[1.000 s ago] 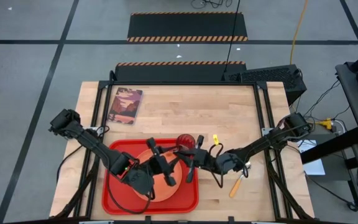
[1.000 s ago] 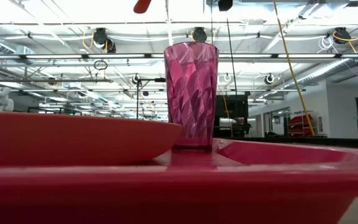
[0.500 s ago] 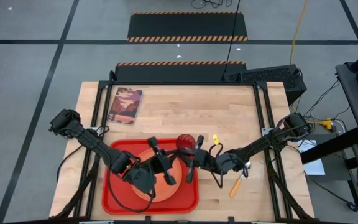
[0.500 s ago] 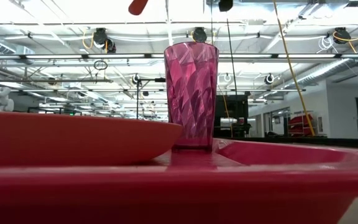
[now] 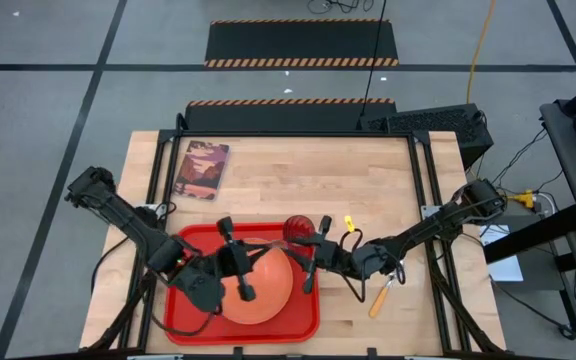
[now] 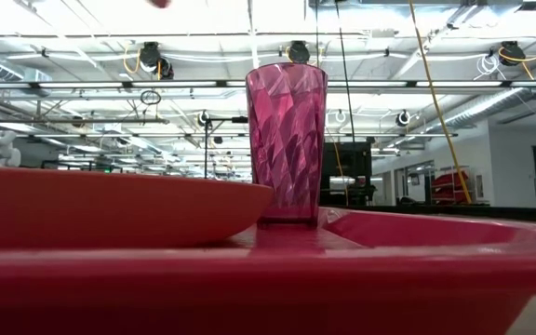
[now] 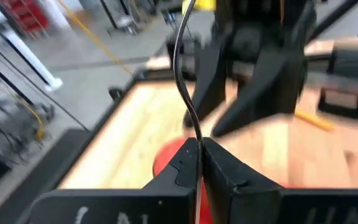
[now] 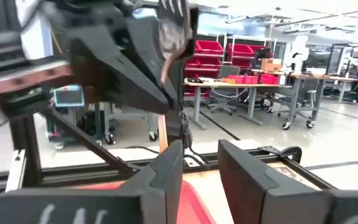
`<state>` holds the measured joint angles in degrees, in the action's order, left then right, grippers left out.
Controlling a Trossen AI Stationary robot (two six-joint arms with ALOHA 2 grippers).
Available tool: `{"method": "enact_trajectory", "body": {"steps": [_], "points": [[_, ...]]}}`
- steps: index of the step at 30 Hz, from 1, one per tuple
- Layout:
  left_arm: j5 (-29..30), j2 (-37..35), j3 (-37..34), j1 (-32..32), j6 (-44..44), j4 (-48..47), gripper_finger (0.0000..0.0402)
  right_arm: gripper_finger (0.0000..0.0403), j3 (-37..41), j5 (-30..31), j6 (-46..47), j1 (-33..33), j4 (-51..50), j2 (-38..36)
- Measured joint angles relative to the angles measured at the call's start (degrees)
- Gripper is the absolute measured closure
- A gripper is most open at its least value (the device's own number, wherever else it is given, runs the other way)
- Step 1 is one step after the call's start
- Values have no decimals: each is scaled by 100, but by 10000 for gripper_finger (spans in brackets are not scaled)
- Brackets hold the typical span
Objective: Pick and place plate/cup/fork/spoon on tray
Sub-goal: Put the orange fork on the red serving tray to the left of the orange plate
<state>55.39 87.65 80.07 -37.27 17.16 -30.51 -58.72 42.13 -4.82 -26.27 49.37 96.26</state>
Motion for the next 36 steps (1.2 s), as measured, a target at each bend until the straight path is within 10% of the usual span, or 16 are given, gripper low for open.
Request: {"method": "enact_trajectory", "body": {"steps": [13,36], "points": [[-306,-407,-158,-1185,4279,-3631,394,298,0,-14,281,-478,-1937,-1137],[-1098,-1037,-2739,-3063,10496,-2801,393,298,5,-37,104,-1398,-3408,-1463]]}}
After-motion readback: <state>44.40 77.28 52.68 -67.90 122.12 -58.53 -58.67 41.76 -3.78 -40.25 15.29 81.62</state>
